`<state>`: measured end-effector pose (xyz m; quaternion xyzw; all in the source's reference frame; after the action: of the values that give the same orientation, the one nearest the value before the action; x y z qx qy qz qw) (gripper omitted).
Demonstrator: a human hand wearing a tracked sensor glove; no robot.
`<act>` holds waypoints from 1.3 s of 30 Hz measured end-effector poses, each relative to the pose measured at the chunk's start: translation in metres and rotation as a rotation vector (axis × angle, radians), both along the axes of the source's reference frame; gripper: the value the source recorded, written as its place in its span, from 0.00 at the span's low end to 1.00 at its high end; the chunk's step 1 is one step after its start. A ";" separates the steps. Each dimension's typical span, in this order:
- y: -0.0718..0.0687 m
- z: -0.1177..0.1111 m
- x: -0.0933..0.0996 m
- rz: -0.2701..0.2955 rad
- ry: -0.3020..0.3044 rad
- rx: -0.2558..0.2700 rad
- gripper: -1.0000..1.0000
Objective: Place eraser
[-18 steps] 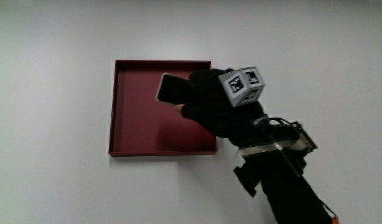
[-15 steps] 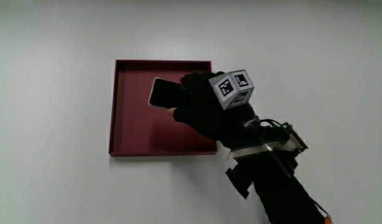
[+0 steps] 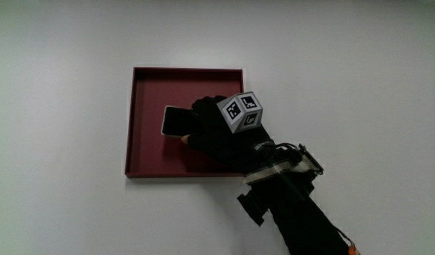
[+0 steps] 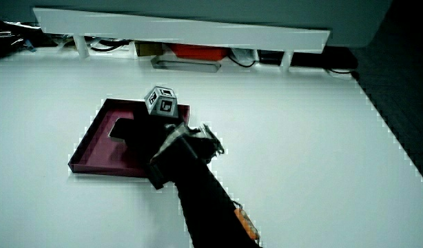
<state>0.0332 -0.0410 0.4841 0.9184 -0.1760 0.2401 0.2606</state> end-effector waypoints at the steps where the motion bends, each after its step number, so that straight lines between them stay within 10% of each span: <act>1: 0.000 0.005 -0.001 -0.005 0.008 -0.008 0.50; 16: 0.002 0.024 0.001 0.010 0.018 -0.068 0.50; 28: 0.005 0.025 0.005 0.016 0.024 -0.079 0.28; 39: 0.005 -0.008 0.026 -0.012 -0.102 -0.107 0.07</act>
<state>0.0587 -0.0357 0.4764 0.8888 -0.1814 0.2940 0.3013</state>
